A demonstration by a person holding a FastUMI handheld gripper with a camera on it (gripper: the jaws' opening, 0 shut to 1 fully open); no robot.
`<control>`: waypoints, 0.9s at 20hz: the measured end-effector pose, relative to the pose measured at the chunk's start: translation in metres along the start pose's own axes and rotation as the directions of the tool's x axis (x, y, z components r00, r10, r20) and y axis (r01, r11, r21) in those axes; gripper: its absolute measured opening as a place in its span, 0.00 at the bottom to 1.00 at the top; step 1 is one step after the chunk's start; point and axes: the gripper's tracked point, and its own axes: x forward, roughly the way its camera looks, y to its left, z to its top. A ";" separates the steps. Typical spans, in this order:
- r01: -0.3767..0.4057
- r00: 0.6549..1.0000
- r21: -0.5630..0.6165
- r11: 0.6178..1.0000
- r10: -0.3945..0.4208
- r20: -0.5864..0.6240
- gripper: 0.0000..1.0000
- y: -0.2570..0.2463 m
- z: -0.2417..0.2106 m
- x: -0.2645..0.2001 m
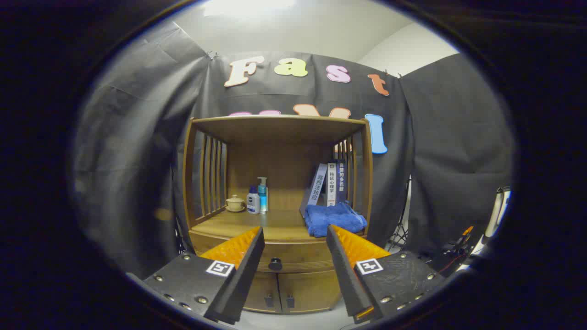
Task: Pull open the drawer, take out the items inside it, and place them on the countertop above the cabinet.
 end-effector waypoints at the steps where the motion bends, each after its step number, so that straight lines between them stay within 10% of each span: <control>1: -0.002 1.000 -0.001 1.000 0.002 -0.004 0.82 0.001 -0.001 0.001; 18: 0.088 0.996 0.034 0.996 -0.087 -0.020 0.82 -0.020 -0.013 0.016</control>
